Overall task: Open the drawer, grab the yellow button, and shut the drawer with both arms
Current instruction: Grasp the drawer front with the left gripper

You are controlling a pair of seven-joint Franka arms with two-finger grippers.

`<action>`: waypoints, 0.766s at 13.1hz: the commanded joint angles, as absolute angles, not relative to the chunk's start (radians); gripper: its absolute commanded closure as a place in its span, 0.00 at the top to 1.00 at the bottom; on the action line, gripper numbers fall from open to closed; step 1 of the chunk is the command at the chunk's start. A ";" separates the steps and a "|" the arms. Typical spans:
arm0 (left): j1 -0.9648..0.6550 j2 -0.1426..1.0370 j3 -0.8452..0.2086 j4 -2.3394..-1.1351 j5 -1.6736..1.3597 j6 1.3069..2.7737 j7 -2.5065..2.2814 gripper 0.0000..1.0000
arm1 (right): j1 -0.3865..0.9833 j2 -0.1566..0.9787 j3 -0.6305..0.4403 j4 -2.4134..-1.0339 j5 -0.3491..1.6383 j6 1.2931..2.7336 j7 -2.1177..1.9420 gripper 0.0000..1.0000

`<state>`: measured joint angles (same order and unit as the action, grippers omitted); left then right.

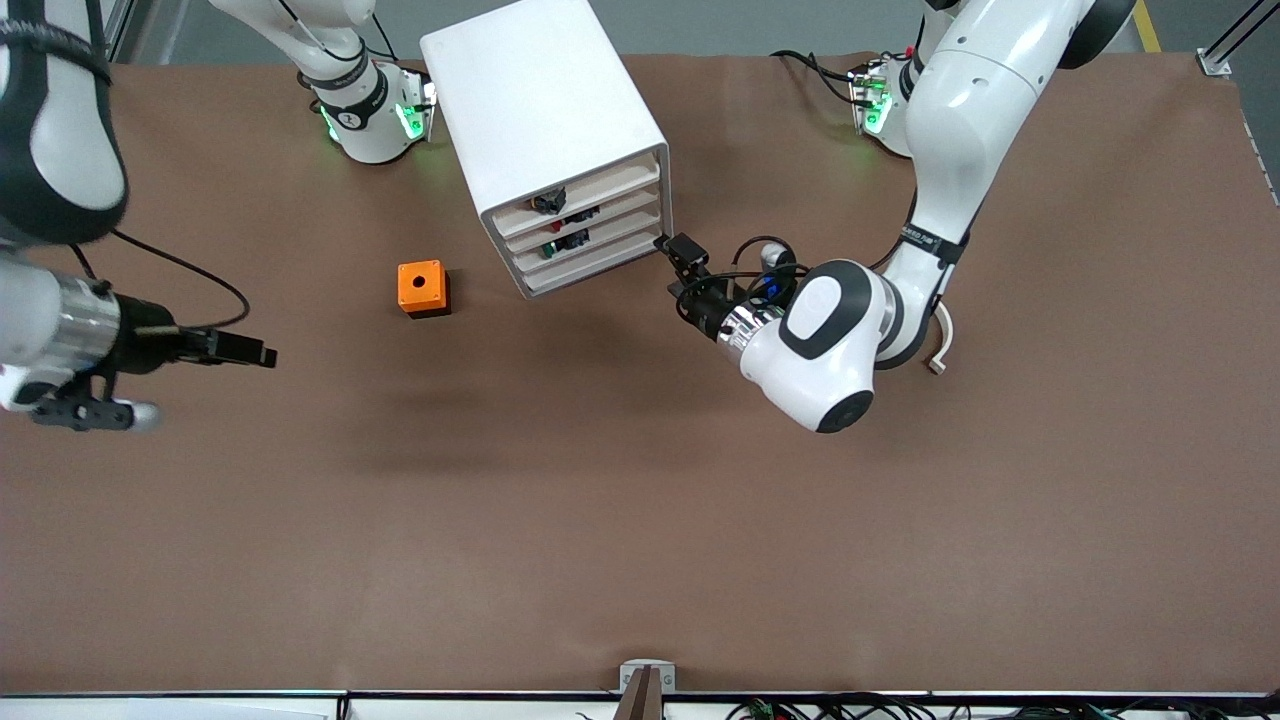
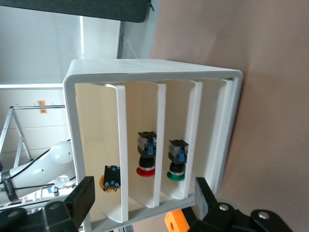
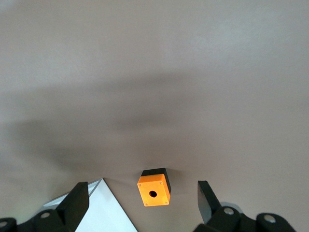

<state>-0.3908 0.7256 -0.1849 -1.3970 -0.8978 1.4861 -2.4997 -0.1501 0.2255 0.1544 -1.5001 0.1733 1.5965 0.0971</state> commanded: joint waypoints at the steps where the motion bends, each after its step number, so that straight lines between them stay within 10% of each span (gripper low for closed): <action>1: -0.437 0.755 -0.181 -1.381 -0.934 1.465 -2.520 0.77 | -0.153 0.138 0.137 -1.525 0.143 1.594 0.107 0.99; 10: -0.577 0.773 -0.183 -1.382 -0.985 1.463 -2.513 0.64 | -0.150 0.121 0.137 -1.523 0.077 1.482 0.106 1.00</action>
<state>-0.5421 0.7600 -0.1876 -1.3966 -0.9644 1.4769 -2.5016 -0.1496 0.1296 0.1364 -1.5178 0.0967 1.5005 0.0970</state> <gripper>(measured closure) 0.357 0.000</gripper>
